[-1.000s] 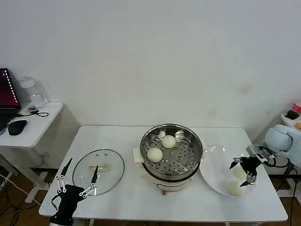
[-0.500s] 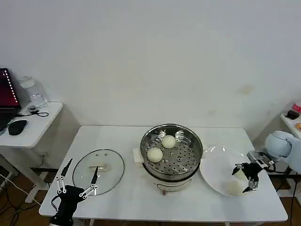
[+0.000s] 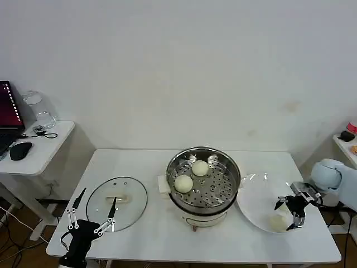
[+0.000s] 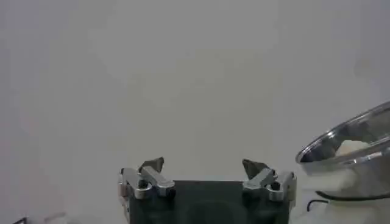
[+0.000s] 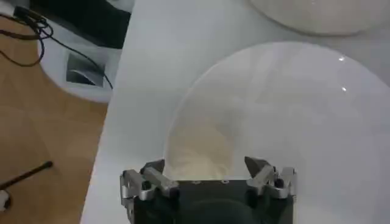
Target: Take steamed baozi put them in steamer then cover it.
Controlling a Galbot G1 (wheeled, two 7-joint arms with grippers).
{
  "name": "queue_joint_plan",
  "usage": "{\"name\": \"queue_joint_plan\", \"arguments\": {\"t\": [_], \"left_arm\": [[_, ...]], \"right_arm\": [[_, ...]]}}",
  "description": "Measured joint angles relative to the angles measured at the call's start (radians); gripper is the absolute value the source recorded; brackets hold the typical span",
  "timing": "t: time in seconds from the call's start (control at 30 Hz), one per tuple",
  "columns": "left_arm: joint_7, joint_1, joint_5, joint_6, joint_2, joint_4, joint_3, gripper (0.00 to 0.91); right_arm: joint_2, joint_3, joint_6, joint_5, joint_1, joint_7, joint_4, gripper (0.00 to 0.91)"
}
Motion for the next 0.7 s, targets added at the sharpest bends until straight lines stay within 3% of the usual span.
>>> {"name": "queue_joint_plan", "arguments": {"t": [0.1, 0.2, 0.47, 0.7], "left_arm": [[0.000, -0.003, 0.000, 0.000, 0.000, 0.002, 0.000, 0.907], [0.000, -0.004, 0.000, 0.000, 0.001, 0.002, -0.001, 0.907], [0.000, -0.005, 0.001, 0.000, -0.001, 0.006, 0.001, 0.907], [0.000, -0.009, 0.002, 0.000, -0.001, 0.006, 0.004, 0.907]], "right_arm": [[0.005, -0.006, -0.003, -0.003, 0.002, -0.001, 0.000, 0.856], [0.008, -0.012, -0.006, -0.002, 0.003, -0.005, -0.001, 0.756], [0.007, -0.022, -0.011, -0.007, 0.003, -0.010, -0.001, 0.615], [0.001, -0.022, -0.009, -0.008, 0.004, -0.006, 0.003, 0.584]]}}
